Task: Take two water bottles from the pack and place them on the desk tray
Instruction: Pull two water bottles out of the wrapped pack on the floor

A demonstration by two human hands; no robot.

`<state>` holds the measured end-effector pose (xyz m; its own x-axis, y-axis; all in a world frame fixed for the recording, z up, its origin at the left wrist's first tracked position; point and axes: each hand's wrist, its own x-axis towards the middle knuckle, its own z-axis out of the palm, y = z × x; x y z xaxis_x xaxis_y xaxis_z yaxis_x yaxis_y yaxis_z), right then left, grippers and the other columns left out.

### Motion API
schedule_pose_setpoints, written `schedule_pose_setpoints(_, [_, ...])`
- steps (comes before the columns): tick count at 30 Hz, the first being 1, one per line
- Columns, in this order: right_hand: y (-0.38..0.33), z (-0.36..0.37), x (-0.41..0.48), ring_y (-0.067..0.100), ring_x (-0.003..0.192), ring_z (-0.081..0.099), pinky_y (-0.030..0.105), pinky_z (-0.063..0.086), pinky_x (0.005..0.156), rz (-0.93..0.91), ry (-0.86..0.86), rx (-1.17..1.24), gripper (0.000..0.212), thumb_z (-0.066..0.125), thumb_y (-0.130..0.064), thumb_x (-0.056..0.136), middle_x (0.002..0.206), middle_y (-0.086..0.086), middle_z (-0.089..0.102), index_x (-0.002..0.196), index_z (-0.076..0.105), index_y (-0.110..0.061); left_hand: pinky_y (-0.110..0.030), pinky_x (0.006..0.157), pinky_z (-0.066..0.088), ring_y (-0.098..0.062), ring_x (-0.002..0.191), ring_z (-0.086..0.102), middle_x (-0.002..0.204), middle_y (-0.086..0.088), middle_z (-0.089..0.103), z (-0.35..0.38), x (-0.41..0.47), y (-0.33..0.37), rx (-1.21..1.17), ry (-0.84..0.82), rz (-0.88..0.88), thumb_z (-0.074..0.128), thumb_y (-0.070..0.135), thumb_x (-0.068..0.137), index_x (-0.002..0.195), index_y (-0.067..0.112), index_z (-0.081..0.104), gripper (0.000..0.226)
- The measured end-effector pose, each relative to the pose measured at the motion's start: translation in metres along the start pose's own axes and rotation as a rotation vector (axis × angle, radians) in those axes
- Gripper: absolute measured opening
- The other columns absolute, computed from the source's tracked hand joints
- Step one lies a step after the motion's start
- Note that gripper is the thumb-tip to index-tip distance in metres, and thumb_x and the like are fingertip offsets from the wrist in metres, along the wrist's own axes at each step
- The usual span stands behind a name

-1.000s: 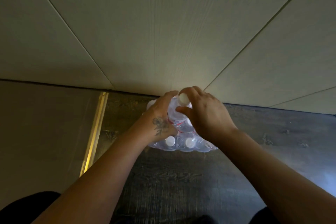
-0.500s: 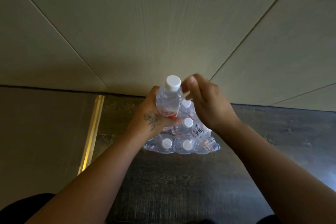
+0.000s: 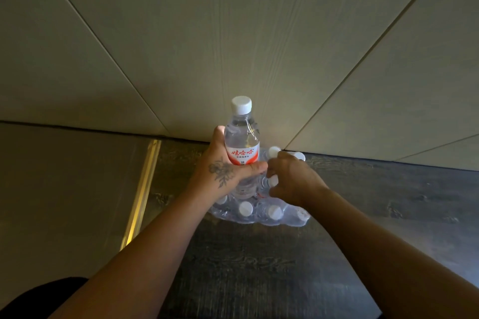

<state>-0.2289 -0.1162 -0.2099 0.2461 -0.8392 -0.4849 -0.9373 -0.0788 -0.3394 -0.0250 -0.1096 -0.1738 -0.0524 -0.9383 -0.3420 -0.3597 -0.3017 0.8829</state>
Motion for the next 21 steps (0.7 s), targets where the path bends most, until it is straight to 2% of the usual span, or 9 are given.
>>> schedule_pose_setpoints(2, [-0.004,-0.013,-0.001,0.012,0.091,0.061,0.024,0.055,0.076,-0.036,0.039,0.051,0.03,0.09,-0.029,0.078,0.106,-0.014,0.053,0.096,0.067,-0.036,-0.011,0.075,0.041,0.013,0.097,0.055,0.113,0.033,0.055,-0.001,0.0,0.0,0.002,-0.008,-0.013,0.099,0.051,0.064,0.13,0.046,0.039,0.09])
schedule_pose_setpoints(4, [-0.007,-0.029,-0.004,0.006,0.077,0.053,0.017,0.04,0.062,-0.084,0.094,0.095,0.042,0.091,-0.025,0.074,0.091,-0.018,0.049,0.077,0.054,-0.043,-0.013,0.075,0.041,0.012,0.098,0.055,0.113,0.033,0.055,-0.001,0.0,0.002,0.003,-0.019,-0.019,0.098,0.056,0.059,0.133,0.043,0.041,0.095])
schedule_pose_setpoints(6, [-0.007,-0.043,-0.008,0.003,0.073,0.051,0.017,0.035,0.059,-0.116,0.207,0.154,0.035,0.092,-0.021,0.072,0.087,-0.014,0.052,0.077,0.06,-0.036,-0.015,0.075,0.041,0.011,0.099,0.055,0.113,0.031,0.056,0.0,0.001,0.004,-0.005,-0.028,-0.025,0.097,0.06,0.055,0.138,0.038,0.042,0.102])
schedule_pose_setpoints(8, [-0.004,-0.054,-0.012,0.002,0.073,0.054,0.019,0.037,0.058,-0.089,0.33,0.28,0.023,0.089,-0.019,0.07,0.086,-0.009,0.058,0.081,0.07,-0.025,-0.016,0.076,0.042,0.011,0.099,0.054,0.113,0.03,0.057,0.001,0.001,0.005,-0.012,-0.034,-0.029,0.099,0.052,0.059,0.139,0.036,0.041,0.1])
schedule_pose_setpoints(12, [-0.002,-0.079,-0.018,-0.003,0.069,0.062,0.009,0.042,0.054,0.001,0.486,0.568,0.02,0.081,-0.026,0.056,0.081,-0.01,0.066,0.076,0.078,-0.023,-0.015,0.074,0.043,0.009,0.097,0.058,0.112,0.024,0.06,0.0,0.001,0.009,-0.021,-0.051,-0.037,0.101,0.037,0.065,0.133,0.036,0.041,0.091])
schedule_pose_setpoints(14, [-0.002,-0.094,-0.02,0.003,0.074,0.067,0.02,0.052,0.061,0.001,0.522,0.666,0.02,0.081,-0.024,0.053,0.083,-0.004,0.071,0.073,0.079,-0.024,-0.016,0.075,0.044,0.005,0.099,0.061,0.114,0.019,0.063,-0.001,0.001,0.01,-0.053,-0.057,-0.055,0.101,0.029,0.067,0.131,0.036,0.042,0.087])
schedule_pose_setpoints(16, [0.0,-0.109,-0.024,0.02,0.078,0.072,0.034,0.058,0.067,-0.011,0.551,0.754,0.019,0.083,-0.022,0.052,0.085,0.001,0.075,0.071,0.079,-0.024,-0.017,0.075,0.043,0.005,0.1,0.06,0.116,0.019,0.063,-0.002,0.0,0.011,-0.076,-0.06,-0.065,0.1,0.024,0.07,0.131,0.037,0.042,0.086])
schedule_pose_setpoints(17, [0.001,-0.116,-0.026,0.019,0.075,0.073,0.033,0.058,0.065,-0.024,0.57,0.787,0.018,0.083,-0.021,0.053,0.083,0.001,0.076,0.07,0.08,-0.023,-0.017,0.075,0.042,0.005,0.099,0.059,0.116,0.019,0.063,-0.002,0.0,0.012,-0.088,-0.061,-0.069,0.1,0.022,0.07,0.131,0.038,0.042,0.085])
schedule_pose_setpoints(21, [0.002,-0.137,-0.03,-0.004,0.054,0.063,0.01,0.046,0.053,-0.116,0.626,0.905,0.019,0.081,-0.006,0.059,0.063,-0.013,0.073,0.069,0.079,-0.022,-0.017,0.076,0.042,0.005,0.099,0.06,0.115,0.019,0.063,-0.003,0.0,0.014,-0.101,-0.07,-0.066,0.099,0.02,0.071,0.128,0.038,0.043,0.082])
